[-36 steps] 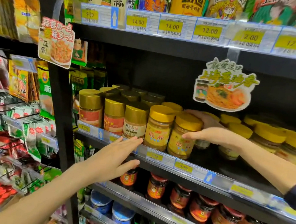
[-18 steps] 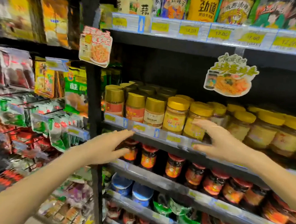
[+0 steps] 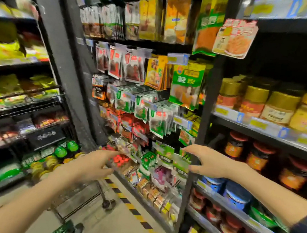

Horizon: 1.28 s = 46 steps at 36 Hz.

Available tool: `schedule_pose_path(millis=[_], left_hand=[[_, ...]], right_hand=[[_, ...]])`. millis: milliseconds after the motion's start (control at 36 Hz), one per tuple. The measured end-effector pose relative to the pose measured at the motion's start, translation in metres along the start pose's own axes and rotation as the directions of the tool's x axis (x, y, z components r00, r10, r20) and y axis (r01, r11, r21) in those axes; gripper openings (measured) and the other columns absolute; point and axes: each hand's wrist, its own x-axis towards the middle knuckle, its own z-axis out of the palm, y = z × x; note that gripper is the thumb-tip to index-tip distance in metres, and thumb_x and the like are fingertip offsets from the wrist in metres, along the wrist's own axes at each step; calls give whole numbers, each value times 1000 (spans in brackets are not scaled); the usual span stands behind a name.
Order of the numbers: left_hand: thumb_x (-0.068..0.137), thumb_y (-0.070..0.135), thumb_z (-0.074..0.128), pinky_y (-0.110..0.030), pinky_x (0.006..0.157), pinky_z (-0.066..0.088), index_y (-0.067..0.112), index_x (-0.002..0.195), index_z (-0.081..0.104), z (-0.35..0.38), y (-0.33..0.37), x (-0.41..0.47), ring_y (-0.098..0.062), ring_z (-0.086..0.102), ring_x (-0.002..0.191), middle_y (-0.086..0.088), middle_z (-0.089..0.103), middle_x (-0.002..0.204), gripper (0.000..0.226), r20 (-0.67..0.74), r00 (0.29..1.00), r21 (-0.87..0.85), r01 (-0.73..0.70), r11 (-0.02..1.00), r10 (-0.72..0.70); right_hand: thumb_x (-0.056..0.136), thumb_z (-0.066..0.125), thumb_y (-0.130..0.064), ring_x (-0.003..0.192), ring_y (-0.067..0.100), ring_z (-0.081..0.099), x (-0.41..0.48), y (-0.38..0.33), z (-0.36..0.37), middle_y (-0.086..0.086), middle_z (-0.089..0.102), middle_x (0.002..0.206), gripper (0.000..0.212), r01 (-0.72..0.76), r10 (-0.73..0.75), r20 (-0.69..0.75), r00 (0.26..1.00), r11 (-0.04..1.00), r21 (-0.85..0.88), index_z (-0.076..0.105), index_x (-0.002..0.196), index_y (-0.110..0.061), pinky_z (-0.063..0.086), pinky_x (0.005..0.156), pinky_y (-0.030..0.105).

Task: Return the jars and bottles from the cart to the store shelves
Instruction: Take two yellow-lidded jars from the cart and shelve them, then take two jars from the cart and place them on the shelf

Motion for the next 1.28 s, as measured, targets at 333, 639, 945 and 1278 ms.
schedule_pose_path(millis=[333,639,945,1278], left_hand=[[85,49,50,-20,91,35,18,139,40,20,-132,-56,-17,50,121,-2,50,139,64,7,910,-120,412,903,-414],[85,53,54,-29,106,35,21,140,40,46,-229,-24,-16,41,131,-1,43,145,65,21,747,-235,650,723,-665],[89,40,55,-32,112,30,12,143,31,78,-289,12,-18,35,136,-4,38,148,65,118,629,-304,759,575,-768],[91,31,55,-26,108,29,7,142,33,105,-381,53,-19,39,134,-8,40,147,61,204,631,-368,758,539,-748]], right_hand=[[94,52,-34,140,16,26,183,-111,12,-1,25,153,62,327,-322,136,937,945,-22,22,147,-23,26,112,30],[90,53,-44,135,19,34,346,-152,22,1,33,149,65,517,-502,237,832,856,-4,26,146,-24,34,106,33],[90,56,-40,137,19,32,458,-181,45,3,34,150,65,609,-593,299,748,792,46,31,144,-17,30,112,33],[89,60,-33,134,21,37,564,-238,103,8,41,145,61,594,-595,379,709,793,134,37,141,-11,30,109,29]])
